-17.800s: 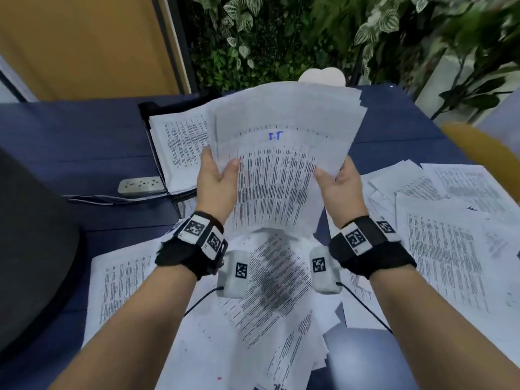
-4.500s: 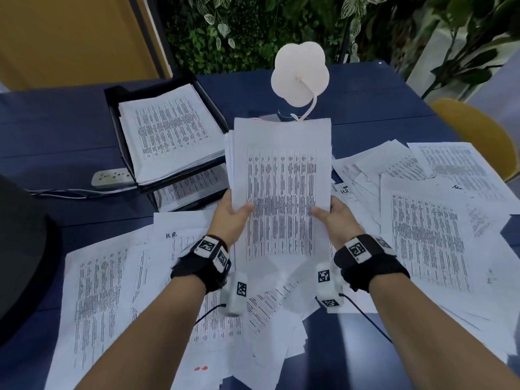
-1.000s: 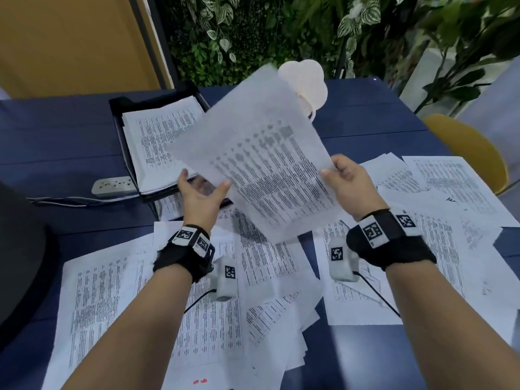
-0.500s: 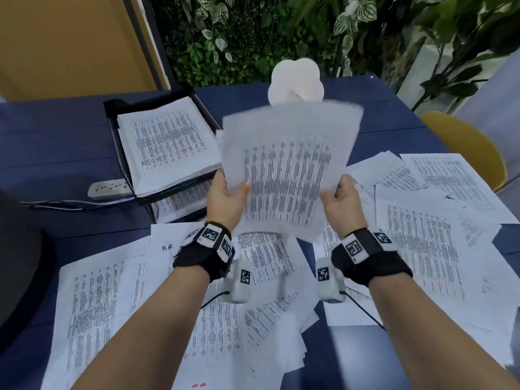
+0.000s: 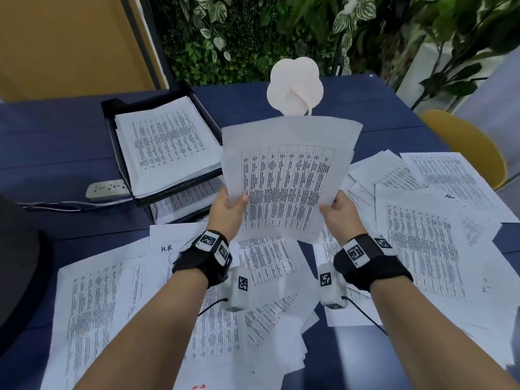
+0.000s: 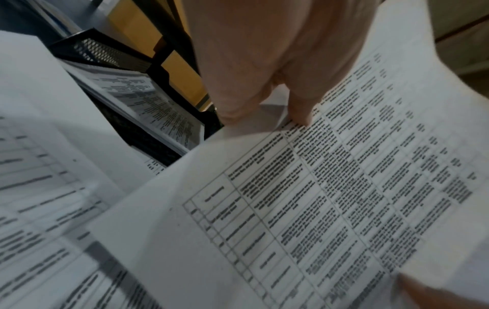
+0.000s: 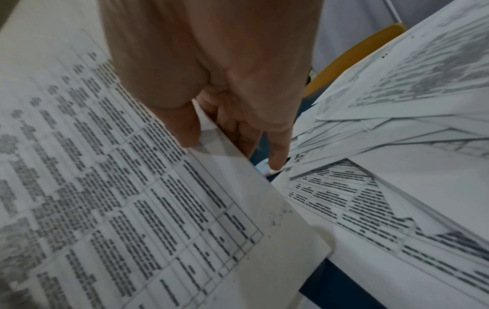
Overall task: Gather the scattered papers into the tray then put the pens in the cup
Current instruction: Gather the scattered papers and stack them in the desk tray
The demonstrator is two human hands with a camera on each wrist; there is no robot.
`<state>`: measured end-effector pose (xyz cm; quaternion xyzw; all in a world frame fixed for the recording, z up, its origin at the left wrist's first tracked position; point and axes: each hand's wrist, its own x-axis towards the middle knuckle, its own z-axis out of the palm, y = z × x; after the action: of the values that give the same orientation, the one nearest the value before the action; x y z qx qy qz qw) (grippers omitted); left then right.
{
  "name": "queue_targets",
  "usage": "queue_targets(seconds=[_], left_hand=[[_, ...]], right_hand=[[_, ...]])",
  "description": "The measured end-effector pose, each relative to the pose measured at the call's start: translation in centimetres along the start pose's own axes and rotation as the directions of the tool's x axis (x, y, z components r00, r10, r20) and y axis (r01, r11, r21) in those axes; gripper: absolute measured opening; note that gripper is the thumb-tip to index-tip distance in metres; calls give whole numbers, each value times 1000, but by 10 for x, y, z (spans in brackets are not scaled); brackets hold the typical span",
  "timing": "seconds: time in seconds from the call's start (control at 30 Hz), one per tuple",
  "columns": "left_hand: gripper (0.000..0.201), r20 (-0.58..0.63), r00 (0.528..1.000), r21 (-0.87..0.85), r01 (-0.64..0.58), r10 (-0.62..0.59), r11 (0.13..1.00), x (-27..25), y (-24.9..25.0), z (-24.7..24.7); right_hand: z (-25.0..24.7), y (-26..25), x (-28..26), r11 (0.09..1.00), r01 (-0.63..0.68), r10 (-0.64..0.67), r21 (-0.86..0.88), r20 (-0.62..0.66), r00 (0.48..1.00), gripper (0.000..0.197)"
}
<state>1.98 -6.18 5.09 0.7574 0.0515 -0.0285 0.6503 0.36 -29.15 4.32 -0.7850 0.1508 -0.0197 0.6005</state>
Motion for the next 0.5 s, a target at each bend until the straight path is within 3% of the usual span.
queue_targets(seconds=[0.1,0.23,0.33,0.4,0.5], left_hand=[[31,-27,999,-21,35,-35,999,2,-2,-4],[72,-70,991,-103,109,-116,989,4,-9,-15],[85,-103,984,-150,130,-146,980,5,-19,-26],[83,-141,979,-169,123,-148,978,5,-21,-35],[59,-203,969,-196,101,-141,975,0,-14,-47]], right_hand=[[1,2,-5,997,-67,67,21,6,998,19],[3,17,-9,986,-153,159,-67,86,984,20],[10,24,-14,979,-196,202,-60,124,971,12],[17,24,-17,970,-243,244,-26,169,955,6],[29,18,-21,971,-241,236,-4,220,947,6]])
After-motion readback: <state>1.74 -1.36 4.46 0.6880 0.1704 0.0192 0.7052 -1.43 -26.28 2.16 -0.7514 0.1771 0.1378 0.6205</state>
